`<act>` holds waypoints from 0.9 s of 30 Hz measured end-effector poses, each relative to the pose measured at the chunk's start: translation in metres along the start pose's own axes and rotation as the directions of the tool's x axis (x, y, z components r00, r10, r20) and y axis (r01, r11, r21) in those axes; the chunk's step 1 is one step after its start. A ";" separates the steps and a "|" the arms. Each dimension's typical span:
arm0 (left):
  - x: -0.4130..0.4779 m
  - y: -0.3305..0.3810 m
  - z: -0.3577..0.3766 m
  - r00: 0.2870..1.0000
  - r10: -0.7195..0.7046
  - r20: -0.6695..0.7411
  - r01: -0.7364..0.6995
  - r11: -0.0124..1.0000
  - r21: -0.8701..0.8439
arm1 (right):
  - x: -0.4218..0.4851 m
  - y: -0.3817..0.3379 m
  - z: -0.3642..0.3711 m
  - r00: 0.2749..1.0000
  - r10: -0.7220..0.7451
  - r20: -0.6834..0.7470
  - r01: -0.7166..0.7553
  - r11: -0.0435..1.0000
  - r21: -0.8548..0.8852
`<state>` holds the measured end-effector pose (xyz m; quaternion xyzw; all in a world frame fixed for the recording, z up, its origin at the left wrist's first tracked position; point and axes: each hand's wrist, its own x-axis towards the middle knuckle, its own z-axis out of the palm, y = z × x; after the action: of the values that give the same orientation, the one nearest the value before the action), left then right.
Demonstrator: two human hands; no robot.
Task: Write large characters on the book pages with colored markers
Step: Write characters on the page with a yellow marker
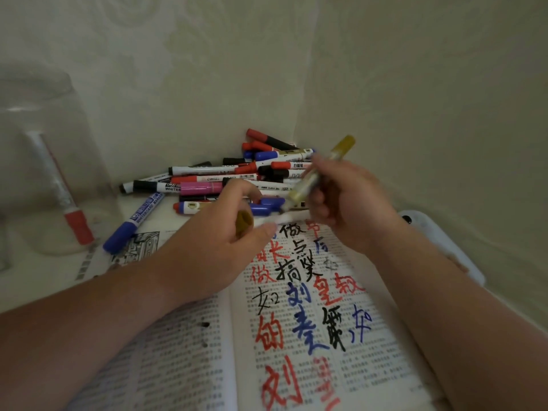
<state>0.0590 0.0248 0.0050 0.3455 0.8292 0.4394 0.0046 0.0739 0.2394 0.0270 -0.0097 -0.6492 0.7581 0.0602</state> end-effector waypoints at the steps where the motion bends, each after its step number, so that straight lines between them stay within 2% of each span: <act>1: 0.000 -0.003 0.000 1.000 0.002 0.006 -0.002 1.000 0.004 | 0.001 -0.001 -0.004 0.996 0.008 -0.083 -0.004 0.998 0.057; 3: 0.001 -0.006 0.000 1.000 0.007 0.029 -0.008 1.000 0.021 | 0.002 -0.002 -0.011 0.981 -0.005 -0.194 0.020 0.997 0.074; 5: 0.002 -0.007 0.001 0.998 0.012 0.054 -0.015 0.998 0.054 | 0.001 -0.003 -0.014 0.979 -0.029 -0.204 0.032 0.999 0.010; 8: 0.003 -0.007 0.002 0.996 0.022 0.088 -0.032 0.993 0.116 | -0.003 -0.008 -0.012 0.991 0.003 -0.135 -0.019 0.993 -0.121; 13: 0.004 -0.005 0.001 0.980 0.053 0.190 -0.097 0.968 0.232 | -0.022 -0.042 -0.006 0.991 0.137 0.009 -0.125 0.928 -0.350; 15: 0.005 -0.006 0.001 0.975 0.089 0.203 -0.141 0.957 0.255 | -0.035 -0.052 -0.010 0.990 0.134 0.043 -0.106 0.910 -0.401; 18: 0.006 -0.009 0.001 0.958 0.194 0.210 -0.251 0.923 0.291 | -0.068 -0.045 -0.020 0.993 0.071 0.091 -0.034 0.935 -0.352; 22: 0.003 -0.010 0.003 0.945 0.239 0.222 -0.295 0.917 0.270 | -0.115 -0.015 -0.028 0.974 0.128 0.184 -0.077 0.962 -0.264; 27: 0.000 -0.008 0.003 0.938 0.269 0.216 -0.318 0.918 0.236 | -0.143 0.005 -0.026 0.984 0.119 0.131 -0.082 0.962 -0.260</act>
<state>0.0550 0.0242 -0.0027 0.5020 0.8154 0.2864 -0.0336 0.2178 0.2490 0.0089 0.0051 -0.7422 0.6696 -0.0278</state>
